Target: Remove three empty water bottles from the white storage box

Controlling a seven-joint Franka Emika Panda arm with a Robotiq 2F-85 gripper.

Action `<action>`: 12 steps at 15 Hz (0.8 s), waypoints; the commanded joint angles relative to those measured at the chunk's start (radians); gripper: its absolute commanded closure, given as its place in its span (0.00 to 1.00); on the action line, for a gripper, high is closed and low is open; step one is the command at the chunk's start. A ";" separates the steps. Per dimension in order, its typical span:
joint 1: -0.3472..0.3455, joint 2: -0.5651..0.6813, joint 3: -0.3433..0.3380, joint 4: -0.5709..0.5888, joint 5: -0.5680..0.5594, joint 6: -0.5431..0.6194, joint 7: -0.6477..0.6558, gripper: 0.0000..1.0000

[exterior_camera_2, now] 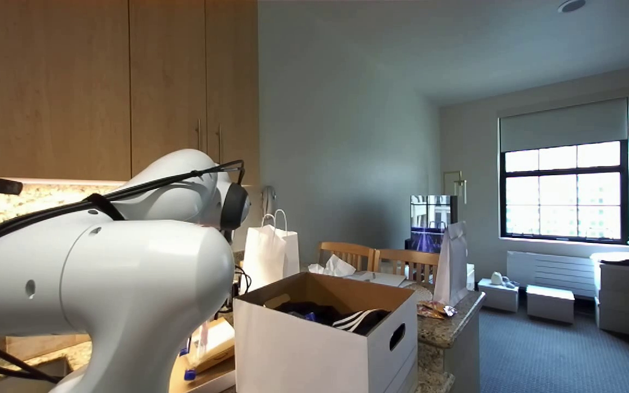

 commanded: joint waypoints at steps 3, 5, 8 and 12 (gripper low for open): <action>0.014 -0.061 0.008 0.004 -0.030 -0.128 -0.072 0.00; -0.003 -0.127 0.003 -0.056 -0.043 -0.084 -0.083 0.00; -0.064 -0.262 -0.009 -0.173 -0.035 0.007 -0.073 0.00; -0.156 -0.412 -0.038 -0.308 -0.020 0.104 -0.071 0.00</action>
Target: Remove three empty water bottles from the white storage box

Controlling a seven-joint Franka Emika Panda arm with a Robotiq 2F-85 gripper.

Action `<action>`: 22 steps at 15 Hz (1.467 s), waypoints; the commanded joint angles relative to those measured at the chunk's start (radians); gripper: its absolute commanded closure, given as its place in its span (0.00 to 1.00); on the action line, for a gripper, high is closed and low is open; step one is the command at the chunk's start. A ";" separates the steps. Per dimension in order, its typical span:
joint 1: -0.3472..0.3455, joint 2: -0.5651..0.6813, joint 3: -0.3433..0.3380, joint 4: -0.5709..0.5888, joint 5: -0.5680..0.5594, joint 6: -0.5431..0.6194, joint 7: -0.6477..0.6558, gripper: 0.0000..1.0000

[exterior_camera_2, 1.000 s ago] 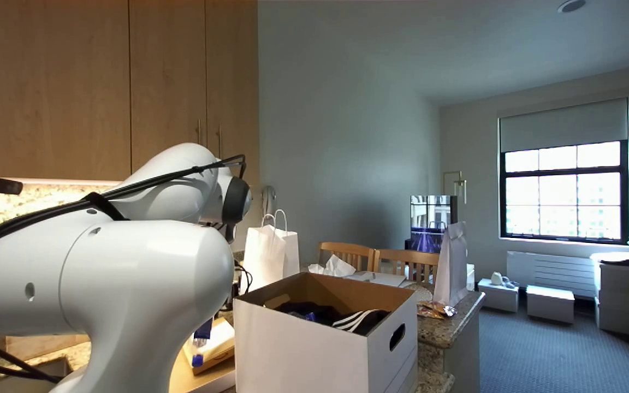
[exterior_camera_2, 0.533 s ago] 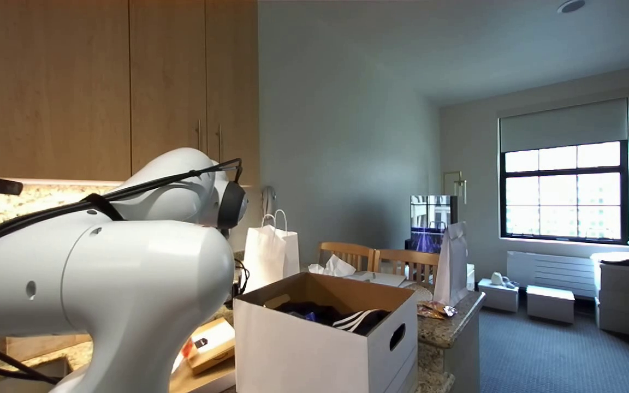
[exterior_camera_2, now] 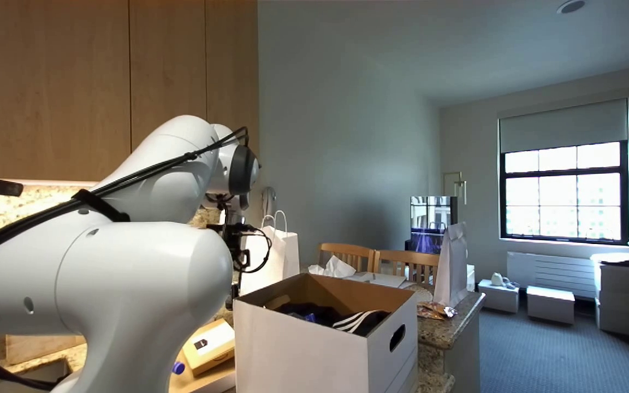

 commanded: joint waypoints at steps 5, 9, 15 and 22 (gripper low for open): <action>-0.193 -0.347 -0.048 -0.392 0.042 0.346 0.051 0.00; -0.295 -0.496 -0.080 -0.556 0.092 0.407 0.114 0.00; -0.447 -0.725 -0.128 -0.832 0.235 0.420 0.128 0.00; -0.509 -0.819 -0.162 -1.005 0.206 0.596 0.196 0.00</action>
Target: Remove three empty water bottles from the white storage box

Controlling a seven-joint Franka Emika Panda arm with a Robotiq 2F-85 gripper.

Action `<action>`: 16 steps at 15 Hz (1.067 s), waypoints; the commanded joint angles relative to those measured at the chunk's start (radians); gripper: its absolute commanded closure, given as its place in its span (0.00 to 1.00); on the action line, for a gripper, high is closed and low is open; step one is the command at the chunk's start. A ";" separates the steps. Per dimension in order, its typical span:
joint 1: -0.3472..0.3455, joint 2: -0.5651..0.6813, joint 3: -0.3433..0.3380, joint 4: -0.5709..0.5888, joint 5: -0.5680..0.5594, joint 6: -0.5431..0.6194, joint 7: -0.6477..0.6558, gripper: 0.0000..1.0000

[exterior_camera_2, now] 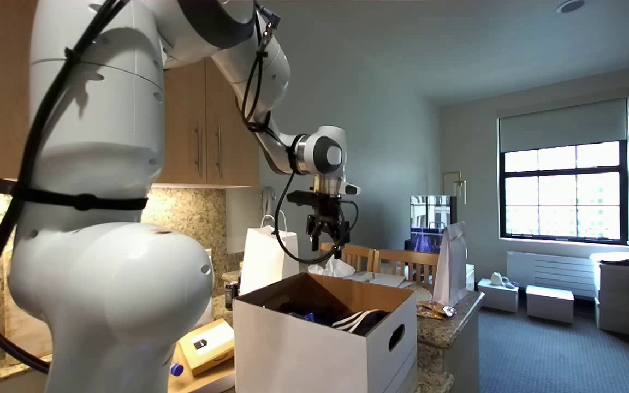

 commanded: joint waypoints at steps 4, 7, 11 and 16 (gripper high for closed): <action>-0.015 -0.038 0.016 -0.055 0.001 0.029 0.018 0.00; -0.013 0.032 0.019 0.008 -0.038 -0.033 0.010 0.00; 0.001 0.143 0.028 0.089 -0.129 -0.198 -0.032 0.00; 0.024 0.215 0.056 0.064 -0.188 -0.236 -0.162 0.00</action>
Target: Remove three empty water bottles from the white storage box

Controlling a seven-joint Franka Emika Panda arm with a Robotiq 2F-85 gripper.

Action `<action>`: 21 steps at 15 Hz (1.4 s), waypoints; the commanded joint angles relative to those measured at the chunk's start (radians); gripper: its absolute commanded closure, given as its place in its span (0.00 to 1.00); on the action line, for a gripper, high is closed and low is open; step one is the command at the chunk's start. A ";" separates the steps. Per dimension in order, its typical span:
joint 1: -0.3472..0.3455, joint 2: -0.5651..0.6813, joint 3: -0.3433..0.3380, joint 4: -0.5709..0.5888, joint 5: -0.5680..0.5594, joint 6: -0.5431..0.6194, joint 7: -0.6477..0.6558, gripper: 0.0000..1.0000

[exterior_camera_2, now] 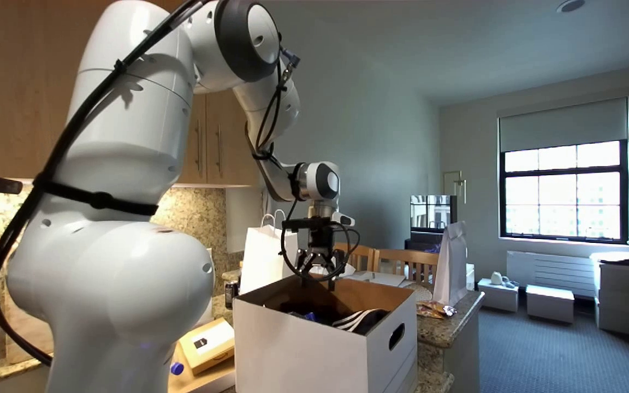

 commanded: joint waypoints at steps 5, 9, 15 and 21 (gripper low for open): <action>-0.017 0.094 0.035 0.025 0.127 0.067 -0.195 0.00; -0.040 0.142 0.040 0.068 0.310 0.092 -0.239 0.00; -0.029 0.164 0.020 0.100 0.285 0.035 -0.218 0.00; -0.040 0.189 0.000 0.127 0.304 0.058 -0.174 0.00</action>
